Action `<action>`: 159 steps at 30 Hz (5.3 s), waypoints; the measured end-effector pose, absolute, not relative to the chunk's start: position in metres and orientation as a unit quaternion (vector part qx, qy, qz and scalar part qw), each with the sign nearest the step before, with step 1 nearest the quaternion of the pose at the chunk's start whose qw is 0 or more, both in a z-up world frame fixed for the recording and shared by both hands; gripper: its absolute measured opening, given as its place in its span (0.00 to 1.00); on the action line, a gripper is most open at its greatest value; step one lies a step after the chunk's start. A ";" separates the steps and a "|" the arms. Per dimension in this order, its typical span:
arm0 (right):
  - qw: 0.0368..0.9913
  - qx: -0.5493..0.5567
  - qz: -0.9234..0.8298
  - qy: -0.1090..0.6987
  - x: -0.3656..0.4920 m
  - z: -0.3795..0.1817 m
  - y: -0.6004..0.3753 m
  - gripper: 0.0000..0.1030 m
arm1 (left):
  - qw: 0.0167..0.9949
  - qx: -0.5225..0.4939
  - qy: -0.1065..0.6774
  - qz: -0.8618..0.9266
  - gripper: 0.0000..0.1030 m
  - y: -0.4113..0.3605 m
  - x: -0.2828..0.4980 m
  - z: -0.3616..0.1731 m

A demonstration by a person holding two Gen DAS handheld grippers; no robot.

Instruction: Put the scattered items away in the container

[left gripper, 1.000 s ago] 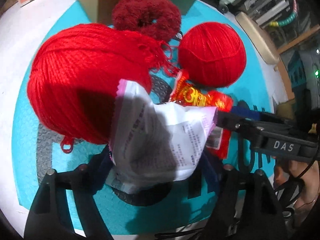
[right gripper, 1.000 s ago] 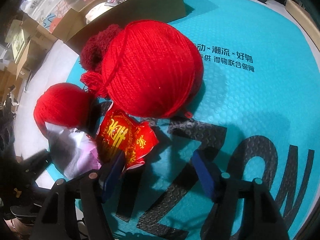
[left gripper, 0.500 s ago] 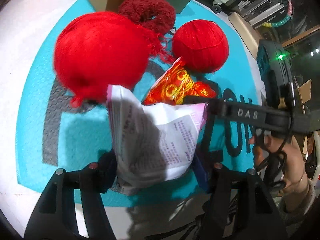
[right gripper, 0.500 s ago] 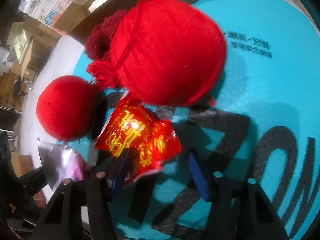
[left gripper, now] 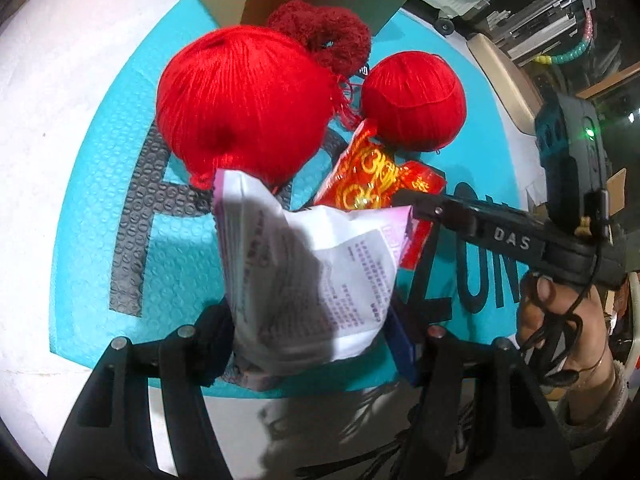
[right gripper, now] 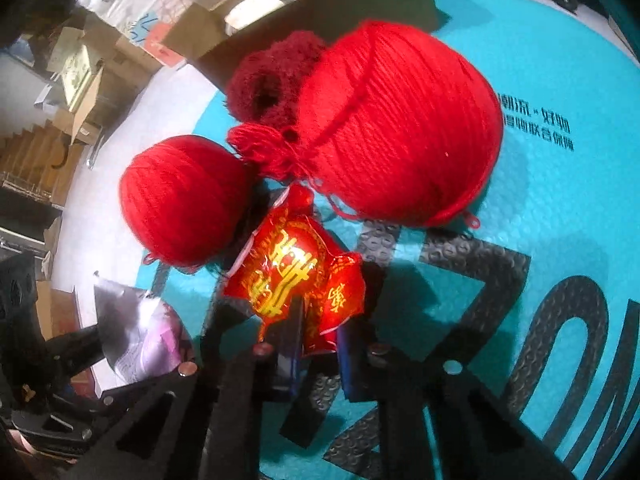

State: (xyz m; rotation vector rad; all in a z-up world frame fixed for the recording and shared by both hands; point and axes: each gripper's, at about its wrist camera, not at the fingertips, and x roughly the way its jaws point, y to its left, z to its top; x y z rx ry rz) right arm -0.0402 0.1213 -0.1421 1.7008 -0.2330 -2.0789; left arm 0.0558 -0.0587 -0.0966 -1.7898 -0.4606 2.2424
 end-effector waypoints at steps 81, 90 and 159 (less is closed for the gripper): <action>0.214 0.543 -0.810 -0.053 0.006 -0.015 0.167 0.04 | 0.137 -0.564 -0.042 0.813 0.48 -0.022 0.016 -0.005; 0.232 0.506 -0.830 -0.041 -0.028 0.022 0.153 0.04 | 0.129 -0.530 -0.058 0.836 0.48 -0.035 -0.027 0.026; 0.151 0.512 -0.846 0.004 -0.314 -0.040 0.108 0.33 | 0.035 -0.522 0.050 0.851 0.90 -0.045 -0.297 -0.006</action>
